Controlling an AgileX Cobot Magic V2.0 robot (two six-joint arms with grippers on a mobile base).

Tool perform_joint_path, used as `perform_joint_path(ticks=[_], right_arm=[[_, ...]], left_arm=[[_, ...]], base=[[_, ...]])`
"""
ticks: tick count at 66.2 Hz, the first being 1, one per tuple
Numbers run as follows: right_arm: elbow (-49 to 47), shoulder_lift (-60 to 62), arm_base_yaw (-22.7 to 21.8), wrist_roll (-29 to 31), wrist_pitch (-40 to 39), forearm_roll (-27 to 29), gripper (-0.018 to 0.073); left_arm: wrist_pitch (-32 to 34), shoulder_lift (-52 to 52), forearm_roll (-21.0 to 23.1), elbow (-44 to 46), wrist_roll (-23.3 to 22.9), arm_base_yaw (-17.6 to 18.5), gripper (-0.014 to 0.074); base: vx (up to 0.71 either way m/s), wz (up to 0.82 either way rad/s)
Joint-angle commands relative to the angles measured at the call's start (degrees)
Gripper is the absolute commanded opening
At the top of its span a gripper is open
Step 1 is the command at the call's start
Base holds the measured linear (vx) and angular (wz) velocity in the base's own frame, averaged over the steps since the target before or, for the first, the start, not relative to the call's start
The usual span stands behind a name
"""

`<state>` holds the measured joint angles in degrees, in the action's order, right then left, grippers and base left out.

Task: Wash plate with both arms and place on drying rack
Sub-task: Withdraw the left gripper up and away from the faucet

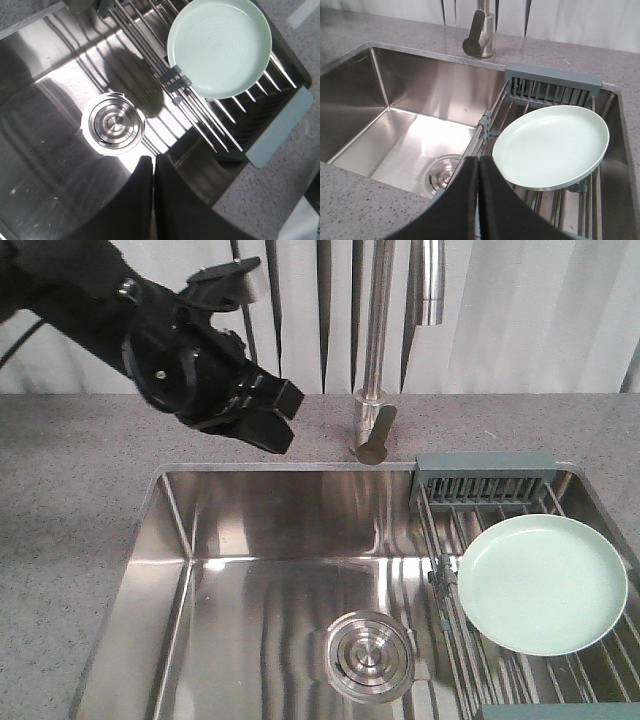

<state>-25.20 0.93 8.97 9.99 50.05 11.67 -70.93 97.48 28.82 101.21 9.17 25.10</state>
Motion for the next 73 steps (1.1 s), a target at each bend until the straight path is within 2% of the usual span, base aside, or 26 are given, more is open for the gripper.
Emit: perform_joint_path(ticks=[1,8,16,23,31,35,46,56,66,73], right_arm=[[-1.30,-0.26,-0.18,0.09,-3.97,0.04,-0.0010],[-1.30,-0.26,-0.18,0.09,-3.97,0.04,-0.0010],[-1.30,-0.26,-0.18,0.09,-3.97,0.04,-0.0010],[-1.30,-0.26,-0.18,0.09,-3.97,0.04,-0.0010],[-1.30,-0.26,-0.18,0.09,-3.97,0.04,-0.0010],[-1.30,-0.26,-0.18,0.09,-3.97,0.04,-0.0010],[-1.30,-0.26,-0.18,0.09,-3.97,0.04,-0.0010],[-1.30,-0.26,-0.18,0.09,-3.97,0.04,-0.0010],[-1.30,-0.26,-0.18,0.09,-3.97,0.04,-0.0010],[-1.30,-0.26,-0.18,0.09,-3.97,0.04,-0.0010]], left_arm=[[1.19,-9.65,-0.83,-3.80,-1.10,0.17,-0.0006],[4.04,-17.77,-7.36,-12.39,-3.72,0.17,-0.0006],[6.83,-26.84,-12.14,-22.61,-5.12,0.17,-0.0006],[11.11,-35.54,-13.55,-32.03,-5.12,0.17,-0.0006],[19.06,-43.41,-13.55,-41.74,-5.12,0.17,-0.0006],[20.94,-46.85,-13.48,-45.70,-5.12,0.17,-0.0006],[18.58,-52.57,-13.48,-50.95,-5.12,0.17,-0.0006],[13.62,-54.89,-13.60,-51.00,-5.07,0.17,-0.0006],[13.31,-55.16,-13.60,-51.00,-5.00,0.17,-0.0006],[14.05,-55.16,-15.21,-51.00,-2.36,0.17,-0.0006]], base=[[0.00,0.00],[0.00,0.00],[0.00,0.00],[0.00,0.00],[0.00,0.00],[0.00,0.00],[0.00,0.00],[0.00,0.00],[0.00,0.00],[0.00,0.00]])
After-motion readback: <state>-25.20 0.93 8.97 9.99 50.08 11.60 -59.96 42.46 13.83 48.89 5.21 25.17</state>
